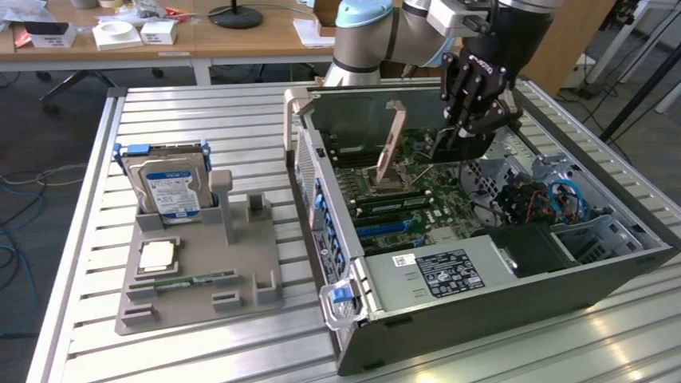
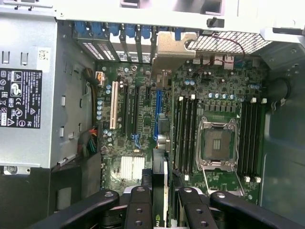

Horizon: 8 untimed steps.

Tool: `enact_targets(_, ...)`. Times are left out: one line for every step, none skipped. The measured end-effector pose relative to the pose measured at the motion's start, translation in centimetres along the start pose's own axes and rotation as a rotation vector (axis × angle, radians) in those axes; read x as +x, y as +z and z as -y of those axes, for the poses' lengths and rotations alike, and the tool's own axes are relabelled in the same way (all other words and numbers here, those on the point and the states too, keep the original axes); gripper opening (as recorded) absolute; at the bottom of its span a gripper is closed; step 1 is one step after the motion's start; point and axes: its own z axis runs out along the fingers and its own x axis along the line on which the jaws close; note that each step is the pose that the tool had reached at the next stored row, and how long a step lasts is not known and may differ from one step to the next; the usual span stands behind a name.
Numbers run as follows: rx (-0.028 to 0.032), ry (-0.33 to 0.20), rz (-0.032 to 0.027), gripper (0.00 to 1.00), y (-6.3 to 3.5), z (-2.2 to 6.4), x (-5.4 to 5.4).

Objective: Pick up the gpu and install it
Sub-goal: 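Insert the gpu into the slot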

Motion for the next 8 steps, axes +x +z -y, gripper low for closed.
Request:
enact_targets(0.0,0.0,0.0,0.26,0.09,0.0,0.0)
enact_targets(-0.0001,0.0,-0.0001,0.26,0.18,0.01,0.0)
enact_targets(0.0,-0.001,-0.0001,0.26,0.27,0.01,0.01)
enact_targets(0.0,-0.001,-0.0001,0.26,0.37,0.01,0.01)
enact_targets(0.0,-0.001,-0.0001,0.26,0.46,0.02,0.01)
enact_targets(0.0,-0.001,0.0,0.26,0.56,0.02,0.01)
enact_targets(-0.0001,-0.002,-0.0001,0.26,0.65,0.03,0.01)
enact_targets(0.0,-0.002,0.0,0.26,0.74,0.03,0.01)
